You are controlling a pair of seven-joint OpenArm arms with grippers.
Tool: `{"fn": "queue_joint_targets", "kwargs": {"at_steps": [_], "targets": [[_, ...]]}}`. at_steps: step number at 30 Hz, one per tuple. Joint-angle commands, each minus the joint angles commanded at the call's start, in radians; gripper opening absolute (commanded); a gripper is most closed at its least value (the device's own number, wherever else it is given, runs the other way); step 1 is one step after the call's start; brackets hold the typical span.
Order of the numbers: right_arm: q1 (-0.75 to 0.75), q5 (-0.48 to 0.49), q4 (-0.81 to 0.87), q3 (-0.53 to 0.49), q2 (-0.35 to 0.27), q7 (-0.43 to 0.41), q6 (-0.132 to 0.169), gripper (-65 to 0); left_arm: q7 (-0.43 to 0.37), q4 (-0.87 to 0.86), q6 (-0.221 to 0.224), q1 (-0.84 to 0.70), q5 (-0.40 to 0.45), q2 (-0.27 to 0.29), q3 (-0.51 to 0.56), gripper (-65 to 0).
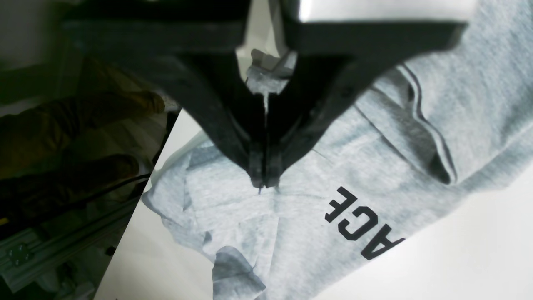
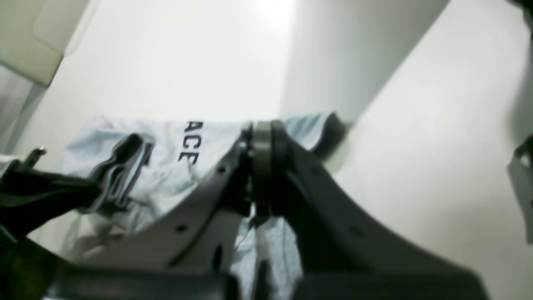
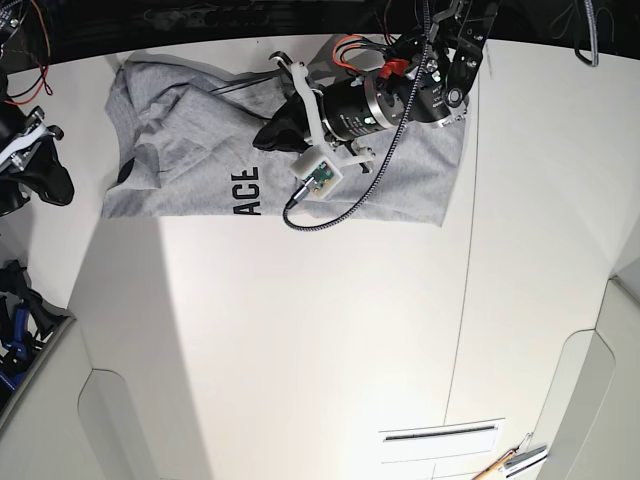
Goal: Fold the T-shirt properly
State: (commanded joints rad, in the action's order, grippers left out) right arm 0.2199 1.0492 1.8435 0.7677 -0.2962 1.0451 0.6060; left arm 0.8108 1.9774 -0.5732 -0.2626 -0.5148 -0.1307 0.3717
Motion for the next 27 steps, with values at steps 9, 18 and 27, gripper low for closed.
{"fn": "queue_joint_targets", "kwargs": {"at_steps": [9, 18, 27], "targets": [[-0.126, -0.332, -0.166, -0.351, -0.001, -0.113, -0.005, -65.0, 0.002, 0.000, -0.022, -0.001, -0.031, 0.000, 0.000, -65.0], [-0.128, -0.369, -0.394, -0.344, -0.003, -0.182, -0.008, -65.0, 0.002, 0.000, -0.022, -0.001, -0.028, 0.000, 0.000, -65.0], [-0.128, -0.140, -0.233, -0.044, -0.007, -0.044, -0.007, -65.0, 0.047, 0.111, -0.022, -0.015, -0.028, -0.008, 0.000, -65.0]]}}
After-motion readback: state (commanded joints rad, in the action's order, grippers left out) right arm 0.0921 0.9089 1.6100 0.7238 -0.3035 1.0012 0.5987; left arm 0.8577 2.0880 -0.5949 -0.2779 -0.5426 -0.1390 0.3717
